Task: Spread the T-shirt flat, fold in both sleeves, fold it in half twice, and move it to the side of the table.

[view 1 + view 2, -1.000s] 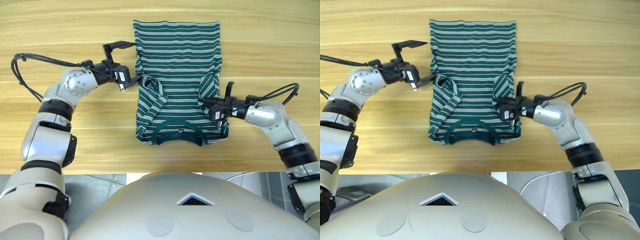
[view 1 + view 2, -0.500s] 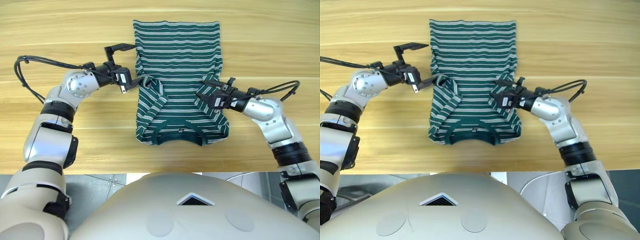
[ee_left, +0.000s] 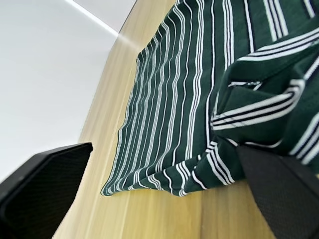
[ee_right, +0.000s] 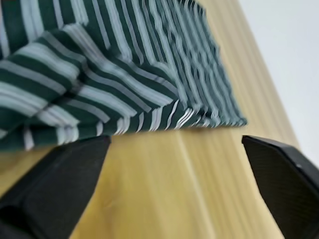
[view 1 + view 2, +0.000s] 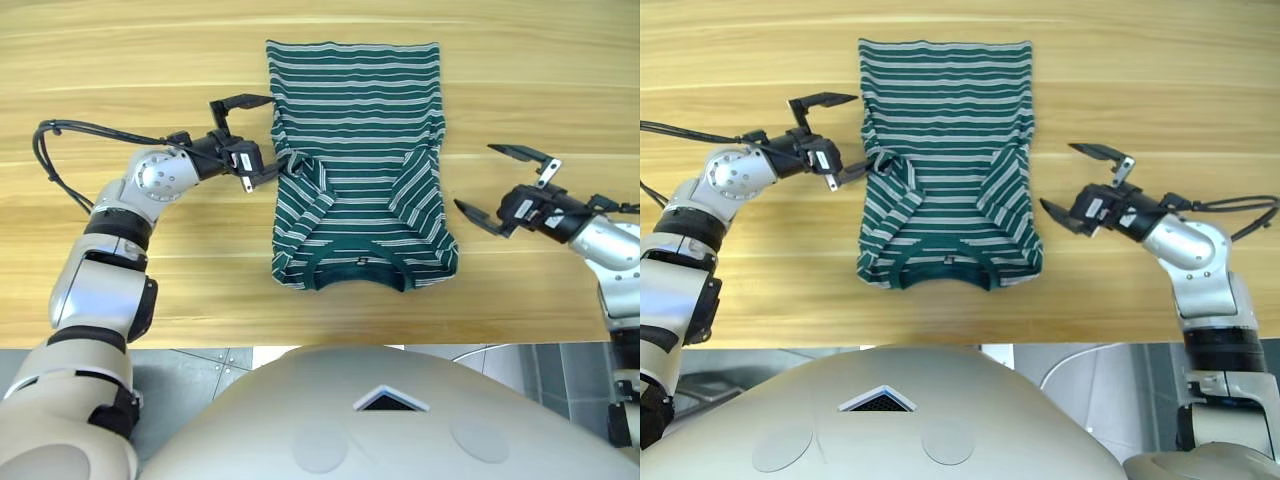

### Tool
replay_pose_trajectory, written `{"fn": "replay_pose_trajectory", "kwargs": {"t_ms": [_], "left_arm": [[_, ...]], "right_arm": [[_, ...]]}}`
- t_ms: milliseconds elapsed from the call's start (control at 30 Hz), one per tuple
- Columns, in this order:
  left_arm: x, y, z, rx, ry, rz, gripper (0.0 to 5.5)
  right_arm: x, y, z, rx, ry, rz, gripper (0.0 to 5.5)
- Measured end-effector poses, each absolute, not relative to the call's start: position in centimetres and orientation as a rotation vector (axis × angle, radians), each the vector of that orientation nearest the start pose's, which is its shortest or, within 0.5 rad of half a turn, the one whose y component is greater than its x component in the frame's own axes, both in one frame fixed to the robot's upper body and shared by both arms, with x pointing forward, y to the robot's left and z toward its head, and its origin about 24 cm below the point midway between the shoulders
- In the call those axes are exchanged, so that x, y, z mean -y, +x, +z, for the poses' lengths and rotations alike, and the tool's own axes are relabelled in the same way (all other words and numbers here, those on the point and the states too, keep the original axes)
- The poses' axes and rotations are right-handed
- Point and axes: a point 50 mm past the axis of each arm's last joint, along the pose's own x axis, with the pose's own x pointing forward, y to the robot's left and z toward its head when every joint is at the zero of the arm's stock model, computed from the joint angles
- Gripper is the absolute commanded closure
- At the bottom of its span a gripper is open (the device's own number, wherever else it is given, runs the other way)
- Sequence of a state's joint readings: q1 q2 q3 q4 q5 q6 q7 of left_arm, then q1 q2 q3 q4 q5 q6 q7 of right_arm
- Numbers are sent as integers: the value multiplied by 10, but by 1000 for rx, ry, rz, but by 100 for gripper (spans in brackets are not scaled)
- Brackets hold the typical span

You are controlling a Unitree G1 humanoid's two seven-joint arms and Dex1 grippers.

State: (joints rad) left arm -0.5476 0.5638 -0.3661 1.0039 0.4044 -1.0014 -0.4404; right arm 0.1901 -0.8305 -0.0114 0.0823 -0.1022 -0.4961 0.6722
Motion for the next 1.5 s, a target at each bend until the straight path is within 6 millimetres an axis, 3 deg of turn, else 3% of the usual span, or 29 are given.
{"fn": "replay_pose_trajectory", "kwargs": {"t_ms": [433,1000,1267,1500], "left_arm": [[-194,295,33,167,1028,-1026,10],[-195,293,31,158,1024,-1027,10],[-195,292,30,157,1023,-1028,10],[-195,292,30,159,1022,-1025,10]], "right_arm": [[260,172,51,-117,-907,941,11],[247,162,59,-55,-861,986,11],[236,155,43,-112,-855,1080,11],[233,152,42,-110,-845,1123,11]]}}
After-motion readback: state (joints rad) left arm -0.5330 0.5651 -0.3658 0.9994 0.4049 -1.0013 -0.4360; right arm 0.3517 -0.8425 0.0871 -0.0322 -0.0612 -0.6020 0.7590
